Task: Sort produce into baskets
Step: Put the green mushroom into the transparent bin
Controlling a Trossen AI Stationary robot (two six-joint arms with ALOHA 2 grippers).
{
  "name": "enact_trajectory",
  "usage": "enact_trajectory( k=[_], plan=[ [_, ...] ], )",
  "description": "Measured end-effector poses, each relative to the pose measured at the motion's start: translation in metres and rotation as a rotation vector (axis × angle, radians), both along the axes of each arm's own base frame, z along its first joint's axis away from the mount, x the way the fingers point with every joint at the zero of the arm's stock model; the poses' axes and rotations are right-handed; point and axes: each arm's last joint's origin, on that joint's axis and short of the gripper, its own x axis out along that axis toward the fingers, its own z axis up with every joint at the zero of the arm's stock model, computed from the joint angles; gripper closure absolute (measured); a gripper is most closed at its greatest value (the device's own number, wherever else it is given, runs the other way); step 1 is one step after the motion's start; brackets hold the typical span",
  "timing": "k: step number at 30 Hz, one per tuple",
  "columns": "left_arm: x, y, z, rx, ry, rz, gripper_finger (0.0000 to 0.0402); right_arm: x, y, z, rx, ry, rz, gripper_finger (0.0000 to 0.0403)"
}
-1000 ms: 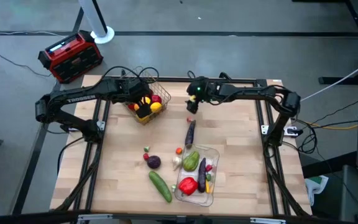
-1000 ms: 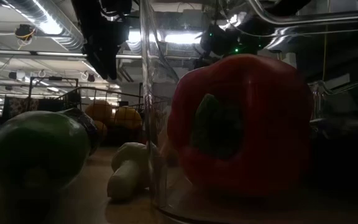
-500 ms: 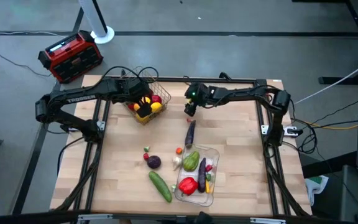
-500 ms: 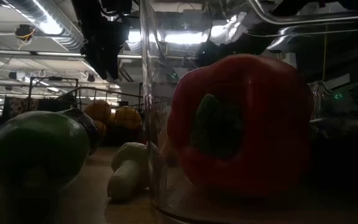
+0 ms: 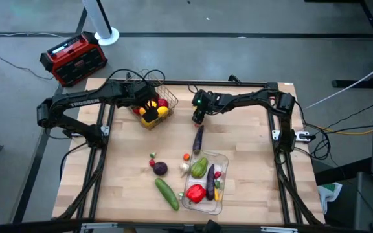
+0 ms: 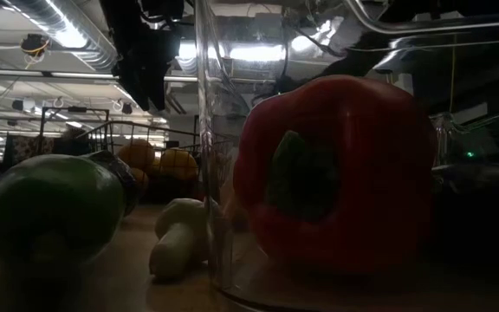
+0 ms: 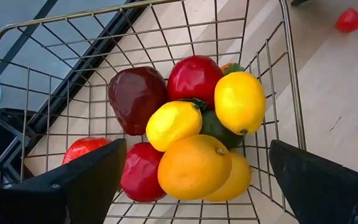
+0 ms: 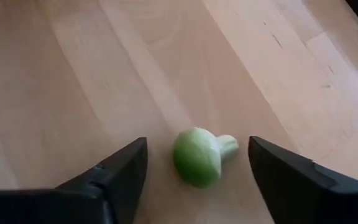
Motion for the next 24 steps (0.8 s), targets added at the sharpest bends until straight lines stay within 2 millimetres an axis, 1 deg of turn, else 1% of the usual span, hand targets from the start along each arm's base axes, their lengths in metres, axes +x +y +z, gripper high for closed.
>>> enact_trajectory(
  k=[9, 14, 19, 24],
  plan=[
    [0.000, 0.000, 0.000, 0.000, 0.000, 0.000, 0.0011, 0.000, 0.000, 0.000, -0.017, 0.010, 0.002, 0.0238],
    [0.000, 0.000, 0.000, 0.000, 0.000, 0.000, 0.0011, -0.002, 0.000, 0.005, -0.041, 0.022, 0.017, 0.0285],
    [0.000, 0.000, 0.000, 0.000, 0.000, 0.000, 0.0011, -0.004, 0.001, 0.015, -0.043, 0.015, 0.019, 0.0310],
    [0.000, 0.000, 0.000, 0.000, 0.001, 0.000, 0.0011, -0.015, 0.006, 0.039, -0.030, 0.019, 0.027, 0.0309]
  ],
)
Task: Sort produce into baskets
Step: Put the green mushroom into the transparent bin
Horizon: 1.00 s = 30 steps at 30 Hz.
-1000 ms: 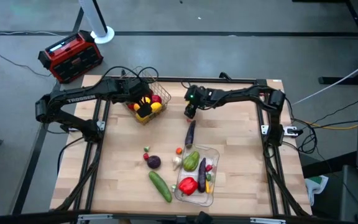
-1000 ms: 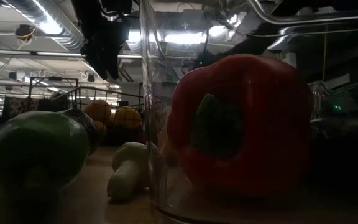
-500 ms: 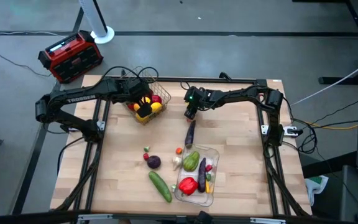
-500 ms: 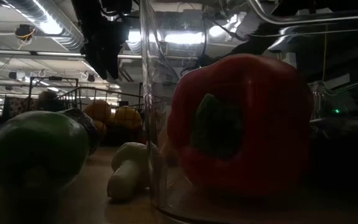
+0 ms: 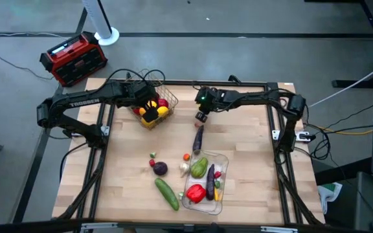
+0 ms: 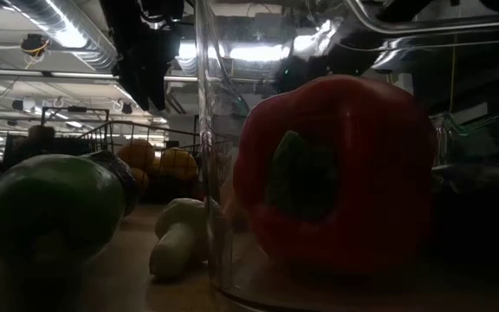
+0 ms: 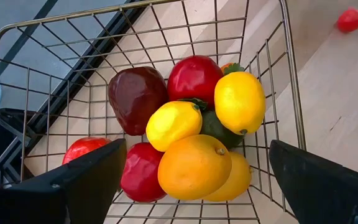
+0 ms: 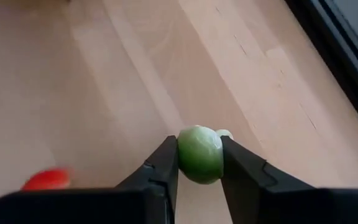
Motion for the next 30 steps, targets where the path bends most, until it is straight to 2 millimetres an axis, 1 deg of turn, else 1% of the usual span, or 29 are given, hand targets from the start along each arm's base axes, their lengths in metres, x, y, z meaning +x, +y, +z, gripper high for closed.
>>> enact_trajectory(
  k=[3, 9, 11, 15, 18, 25, 30],
  plan=[
    [0.000, 0.000, 0.000, 0.000, 0.000, 0.000, 0.0011, -0.008, 0.005, 0.019, 0.037, -0.019, 0.028, 0.0305],
    [0.000, 0.000, 0.000, 0.000, 0.000, 0.000, 0.0011, -0.025, 0.020, 0.059, 0.205, -0.126, 0.163, 0.0304],
    [0.000, 0.000, 0.000, 0.000, 0.000, 0.000, 0.0011, -0.028, 0.029, 0.071, 0.257, -0.172, 0.225, 0.0304],
    [0.000, 0.000, 0.000, 0.000, 0.000, 0.000, 0.0011, -0.029, 0.057, 0.090, 0.285, -0.230, 0.340, 0.0304],
    [0.000, 0.000, 0.000, 0.000, 0.000, 0.000, 0.0011, -0.026, 0.081, 0.095, 0.288, -0.235, 0.414, 0.0304],
    [0.000, 0.000, 0.000, -0.002, -0.001, -0.001, 0.0011, -0.019, 0.137, 0.095, 0.309, -0.209, 0.582, 0.0303],
    [0.000, 0.000, 0.000, -0.003, -0.001, -0.001, 0.0011, -0.020, 0.170, 0.095, 0.316, -0.195, 0.682, 0.0303]
  ],
)
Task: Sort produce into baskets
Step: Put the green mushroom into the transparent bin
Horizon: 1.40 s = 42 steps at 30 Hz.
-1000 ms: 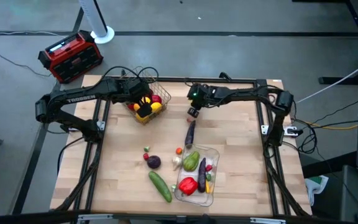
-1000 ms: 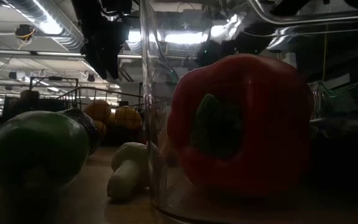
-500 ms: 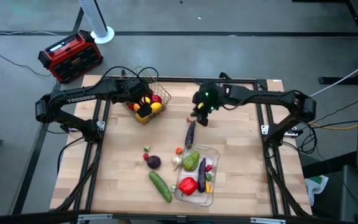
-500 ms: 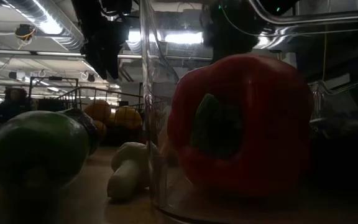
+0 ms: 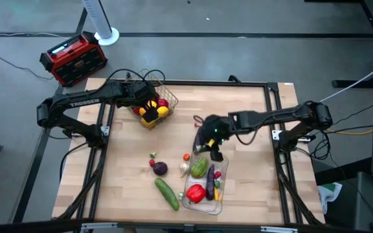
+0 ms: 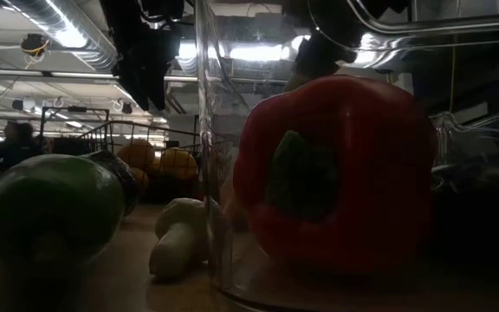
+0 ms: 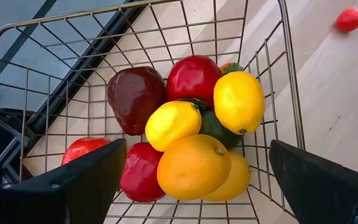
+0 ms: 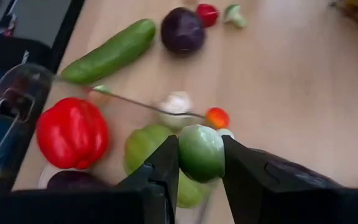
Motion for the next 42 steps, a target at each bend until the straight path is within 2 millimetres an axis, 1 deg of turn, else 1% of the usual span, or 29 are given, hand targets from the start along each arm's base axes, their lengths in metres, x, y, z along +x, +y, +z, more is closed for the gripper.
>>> enact_trajectory(
  k=[4, 8, 14, 17, 21, 23, 28, 38, 42],
  plan=[
    [0.000, 0.000, 0.000, 0.000, 0.000, 0.000, 0.0011, -0.001, 0.016, -0.001, -0.029, -0.002, 0.027, 0.0303],
    [0.000, 0.000, 0.000, -0.001, 0.000, -0.001, 0.0011, -0.001, 0.025, -0.003, -0.060, 0.006, -0.006, 0.0303],
    [0.000, -0.001, 0.001, 0.006, 0.006, -0.022, 0.0011, 0.000, 0.029, -0.005, -0.052, 0.021, -0.034, 0.0303],
    [-0.003, -0.005, 0.006, 0.015, -0.016, -0.035, 0.0011, 0.000, 0.028, -0.005, -0.038, 0.027, -0.053, 0.0303],
    [-0.009, -0.016, 0.016, 0.027, -0.067, -0.062, 0.0011, 0.000, 0.028, -0.005, -0.060, 0.024, -0.068, 0.0303],
    [-0.013, -0.023, 0.022, 0.022, -0.112, -0.048, 0.0011, 0.000, 0.027, -0.005, -0.079, 0.020, -0.085, 0.0303],
    [-0.018, -0.040, 0.031, -0.024, -0.207, -0.035, 0.0011, 0.001, 0.025, -0.005, -0.124, 0.010, -0.126, 0.0303],
    [-0.013, -0.085, 0.031, -0.127, -0.270, -0.110, 0.0011, 0.001, 0.025, -0.005, -0.149, 0.006, -0.099, 0.0302],
    [-0.012, -0.102, 0.030, -0.164, -0.282, -0.131, 0.0011, 0.000, 0.027, -0.005, -0.092, 0.013, -0.046, 0.0285]
  ],
)
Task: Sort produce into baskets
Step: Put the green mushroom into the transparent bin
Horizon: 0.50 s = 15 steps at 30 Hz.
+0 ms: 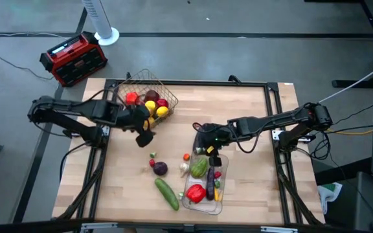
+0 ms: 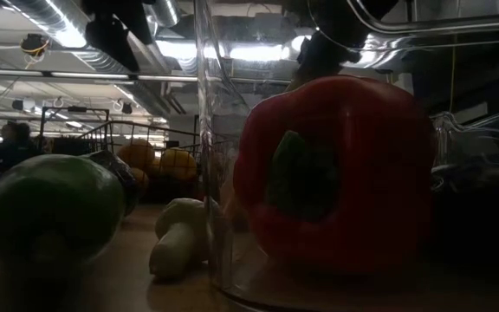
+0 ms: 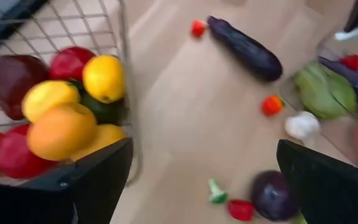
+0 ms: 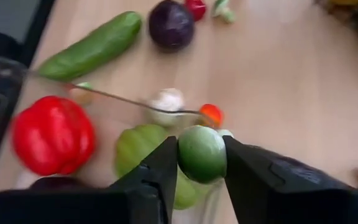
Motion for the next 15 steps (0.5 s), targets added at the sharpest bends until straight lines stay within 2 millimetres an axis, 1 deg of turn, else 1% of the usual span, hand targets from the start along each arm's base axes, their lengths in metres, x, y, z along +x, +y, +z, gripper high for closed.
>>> enact_trajectory(
  k=[5, 7, 11, 15],
  plan=[
    [0.001, -0.017, -0.002, -0.029, -0.001, -0.020, 0.0011, -0.001, 0.002, 0.000, 0.060, 0.008, 0.053, 0.0242],
    [0.001, -0.022, -0.008, -0.041, 0.004, -0.022, 0.0011, -0.001, 0.002, 0.000, 0.062, 0.008, 0.056, 0.0224],
    [-0.003, -0.032, -0.028, -0.073, 0.048, 0.000, 0.0011, -0.001, 0.002, 0.000, 0.063, 0.008, 0.056, 0.0196],
    [-0.010, -0.039, -0.053, -0.115, 0.098, 0.075, 0.0011, 0.000, 0.002, 0.000, 0.054, 0.005, 0.048, 0.0182]
  ],
)
